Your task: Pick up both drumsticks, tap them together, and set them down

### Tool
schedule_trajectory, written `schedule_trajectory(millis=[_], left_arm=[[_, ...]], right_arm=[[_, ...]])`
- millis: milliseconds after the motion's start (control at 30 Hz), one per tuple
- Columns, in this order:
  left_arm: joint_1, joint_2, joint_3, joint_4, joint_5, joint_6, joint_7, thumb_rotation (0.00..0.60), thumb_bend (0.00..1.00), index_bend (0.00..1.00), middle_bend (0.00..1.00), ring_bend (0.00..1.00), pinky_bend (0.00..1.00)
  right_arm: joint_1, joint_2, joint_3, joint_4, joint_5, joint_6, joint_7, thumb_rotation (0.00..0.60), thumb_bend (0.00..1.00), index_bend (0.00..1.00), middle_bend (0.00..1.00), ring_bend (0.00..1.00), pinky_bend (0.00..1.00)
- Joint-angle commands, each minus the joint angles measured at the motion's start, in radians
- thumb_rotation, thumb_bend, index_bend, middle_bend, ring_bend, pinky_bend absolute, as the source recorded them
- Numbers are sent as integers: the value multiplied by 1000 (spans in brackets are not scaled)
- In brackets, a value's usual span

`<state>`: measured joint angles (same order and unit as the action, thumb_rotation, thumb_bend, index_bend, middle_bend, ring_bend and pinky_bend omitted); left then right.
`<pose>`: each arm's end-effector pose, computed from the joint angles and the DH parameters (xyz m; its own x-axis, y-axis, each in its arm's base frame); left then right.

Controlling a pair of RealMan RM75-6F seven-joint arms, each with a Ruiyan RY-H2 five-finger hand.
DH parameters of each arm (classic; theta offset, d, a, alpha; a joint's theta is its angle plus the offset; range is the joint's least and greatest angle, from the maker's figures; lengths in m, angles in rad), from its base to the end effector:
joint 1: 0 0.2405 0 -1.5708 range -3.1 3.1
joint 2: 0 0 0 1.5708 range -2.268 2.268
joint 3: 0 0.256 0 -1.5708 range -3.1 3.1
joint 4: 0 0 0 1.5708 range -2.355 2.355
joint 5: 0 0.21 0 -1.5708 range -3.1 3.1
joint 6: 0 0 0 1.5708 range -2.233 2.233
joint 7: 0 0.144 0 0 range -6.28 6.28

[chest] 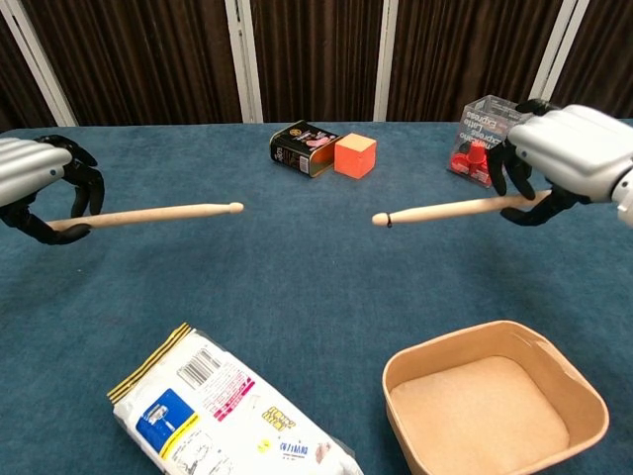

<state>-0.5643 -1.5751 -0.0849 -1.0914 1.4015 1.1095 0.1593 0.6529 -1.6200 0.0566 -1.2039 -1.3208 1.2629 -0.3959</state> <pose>-0.2603 0.3380 0.0172 0.6147 0.0784 0.7849 0.7631 -0.3107 -0.5666 -0.2036 -0.3388 0.0054 0.6449 0.0834 0.7597 -0.6978 -0.3411 0.6298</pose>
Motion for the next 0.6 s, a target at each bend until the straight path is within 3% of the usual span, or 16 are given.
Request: schedule_trajectory(millis=[33,400,600], left_arm=[[-16,-24,13,42,9,-29,-27,600,484,553,632,143,0],[-16,-11,43,50,43,-36,-24,600,484,529,607,143,0],[-7,22,53,33,34,-57,-13,600,484,461,531,123,0]], right_arm=[[-3,-44,9,43,4,-36,3,600,495,627,687,469,35],[5,-86,73,29,70,-97,-53,600,494,627,687,469,35],[7,-91,101,1,126,-132,-112,600,494,627,687,469,36]])
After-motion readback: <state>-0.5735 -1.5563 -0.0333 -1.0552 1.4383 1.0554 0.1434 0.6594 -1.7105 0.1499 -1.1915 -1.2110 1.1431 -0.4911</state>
